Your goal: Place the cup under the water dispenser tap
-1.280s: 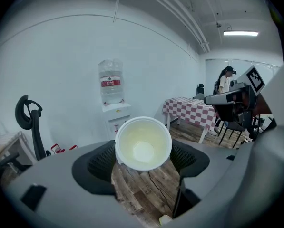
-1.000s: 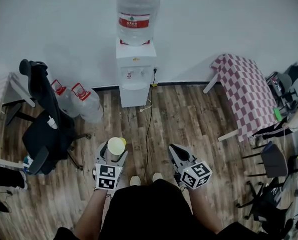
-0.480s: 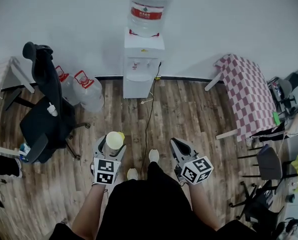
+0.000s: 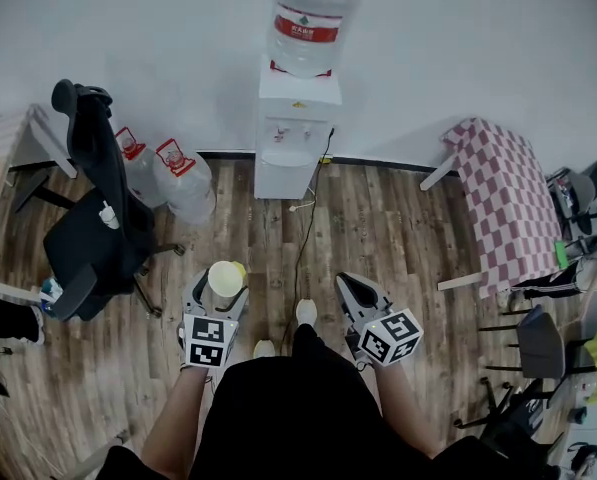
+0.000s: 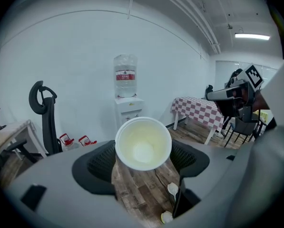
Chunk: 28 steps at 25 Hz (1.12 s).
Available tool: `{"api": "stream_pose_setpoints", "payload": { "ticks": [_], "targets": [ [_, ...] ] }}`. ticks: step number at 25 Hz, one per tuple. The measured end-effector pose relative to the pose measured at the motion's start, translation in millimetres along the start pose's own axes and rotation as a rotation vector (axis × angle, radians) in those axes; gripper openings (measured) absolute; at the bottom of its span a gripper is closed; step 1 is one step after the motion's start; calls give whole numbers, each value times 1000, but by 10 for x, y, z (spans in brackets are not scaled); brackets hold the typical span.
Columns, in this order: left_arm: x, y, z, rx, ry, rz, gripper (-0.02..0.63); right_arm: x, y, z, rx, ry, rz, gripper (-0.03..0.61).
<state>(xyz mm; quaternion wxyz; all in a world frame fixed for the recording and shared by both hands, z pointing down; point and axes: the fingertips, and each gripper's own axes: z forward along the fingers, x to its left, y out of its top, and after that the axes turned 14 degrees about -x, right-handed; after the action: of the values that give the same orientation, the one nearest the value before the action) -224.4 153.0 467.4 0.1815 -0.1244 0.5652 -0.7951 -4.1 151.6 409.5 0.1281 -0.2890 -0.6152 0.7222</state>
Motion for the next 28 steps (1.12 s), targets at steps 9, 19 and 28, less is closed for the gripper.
{"api": "stream_pose_setpoints", "payload": {
  "ticks": [9,19,28],
  "targets": [
    [-103,301,610,8,34,16,365,-585,128,328,-3,61,39,21],
    [-305,680,1306,20,67,40,365,-1229,302,662,-1,152,74,21],
    [-541,739,1781,53,107,35,365,-1741,324,838,34,241,69,21]
  ]
}}
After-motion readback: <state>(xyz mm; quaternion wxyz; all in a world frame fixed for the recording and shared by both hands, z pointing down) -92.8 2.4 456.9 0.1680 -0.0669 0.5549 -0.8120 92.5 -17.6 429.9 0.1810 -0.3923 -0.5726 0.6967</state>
